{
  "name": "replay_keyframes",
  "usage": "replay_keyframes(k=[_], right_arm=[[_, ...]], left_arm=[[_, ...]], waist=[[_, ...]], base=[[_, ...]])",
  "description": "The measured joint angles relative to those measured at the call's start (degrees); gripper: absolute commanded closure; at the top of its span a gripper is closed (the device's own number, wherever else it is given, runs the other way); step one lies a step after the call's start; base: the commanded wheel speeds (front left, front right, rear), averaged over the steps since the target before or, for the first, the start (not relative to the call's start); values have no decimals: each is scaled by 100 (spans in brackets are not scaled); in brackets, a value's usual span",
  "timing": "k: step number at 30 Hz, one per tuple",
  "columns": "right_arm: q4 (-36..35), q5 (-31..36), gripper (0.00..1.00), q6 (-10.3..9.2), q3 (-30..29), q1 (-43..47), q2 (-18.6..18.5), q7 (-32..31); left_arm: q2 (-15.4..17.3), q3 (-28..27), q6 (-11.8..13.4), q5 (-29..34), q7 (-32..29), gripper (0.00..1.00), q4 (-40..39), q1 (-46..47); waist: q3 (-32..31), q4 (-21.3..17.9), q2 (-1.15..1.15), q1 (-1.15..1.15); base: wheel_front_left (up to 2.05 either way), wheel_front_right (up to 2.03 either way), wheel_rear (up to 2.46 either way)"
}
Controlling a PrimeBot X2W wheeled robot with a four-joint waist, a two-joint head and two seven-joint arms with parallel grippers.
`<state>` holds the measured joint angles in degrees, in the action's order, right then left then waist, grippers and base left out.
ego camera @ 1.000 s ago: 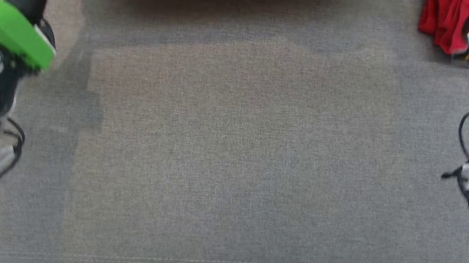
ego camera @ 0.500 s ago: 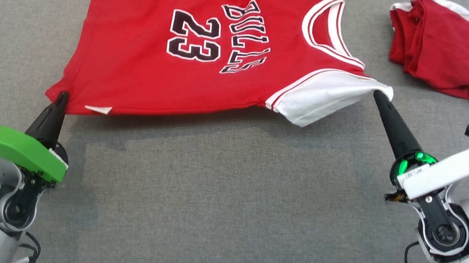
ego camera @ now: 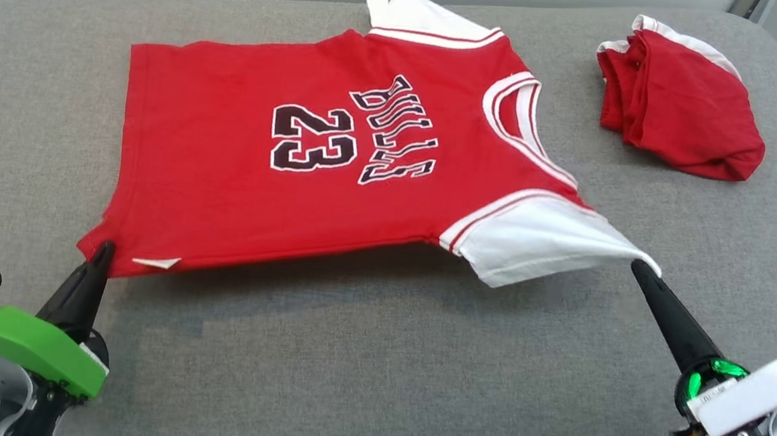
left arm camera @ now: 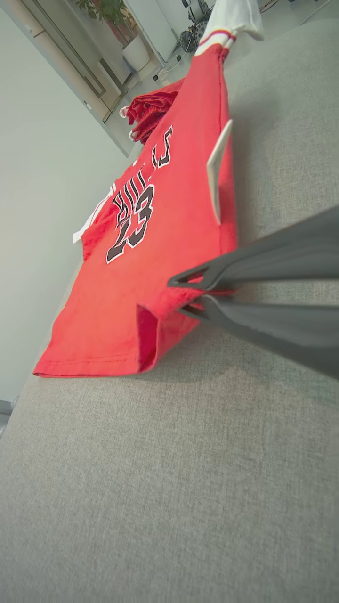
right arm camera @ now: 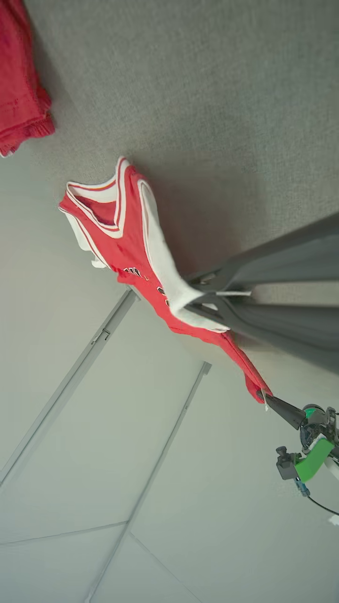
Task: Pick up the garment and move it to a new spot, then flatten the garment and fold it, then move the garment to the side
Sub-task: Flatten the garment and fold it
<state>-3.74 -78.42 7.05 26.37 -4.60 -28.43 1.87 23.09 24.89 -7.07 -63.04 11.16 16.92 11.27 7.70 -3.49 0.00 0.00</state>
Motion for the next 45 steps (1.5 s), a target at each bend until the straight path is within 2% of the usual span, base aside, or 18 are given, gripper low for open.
replay_keyframes(k=[9, 13, 19, 25, 30, 35, 45], right_arm=[[-31, -236, 100, 0, 33, 704, -264, -170], [-23, -224, 100, 0, 89, 760, -419, -250], [27, -121, 100, 0, 181, 760, -408, -254], [65, -136, 100, 0, 277, 684, -168, -344], [203, -379, 100, 0, 43, 343, 121, -238], [293, -673, 100, 0, -193, 241, 247, -132], [394, -844, 100, 0, -407, -163, 376, -37]], left_arm=[[85, 5, -4, -74, -2, 100, -74, -541], [81, 92, -4, -74, -5, 100, -149, -604], [-15, 127, -4, -14, 0, 100, -356, -550], [-47, 34, 20, 44, 59, 100, -424, -312], [-147, -232, 210, -108, 101, 100, -259, -279], [-297, -288, 212, -335, 102, 100, -252, -275], [-371, -387, 211, -393, 109, 100, -352, 28]], waist=[[-153, 36, 0, 0], [-150, 45, 0, 0], [-69, 94, 0, 0], [110, 165, 0, 0], [231, 188, 0, 0], [297, 233, 0, 0], [519, 360, 0, 0]], base=[[0, 0, 0], [0, 0, 0], [0, 0, 0], [0, 0, 0], [0, 0, 0], [0, 0, 0], [0, 0, 0]])
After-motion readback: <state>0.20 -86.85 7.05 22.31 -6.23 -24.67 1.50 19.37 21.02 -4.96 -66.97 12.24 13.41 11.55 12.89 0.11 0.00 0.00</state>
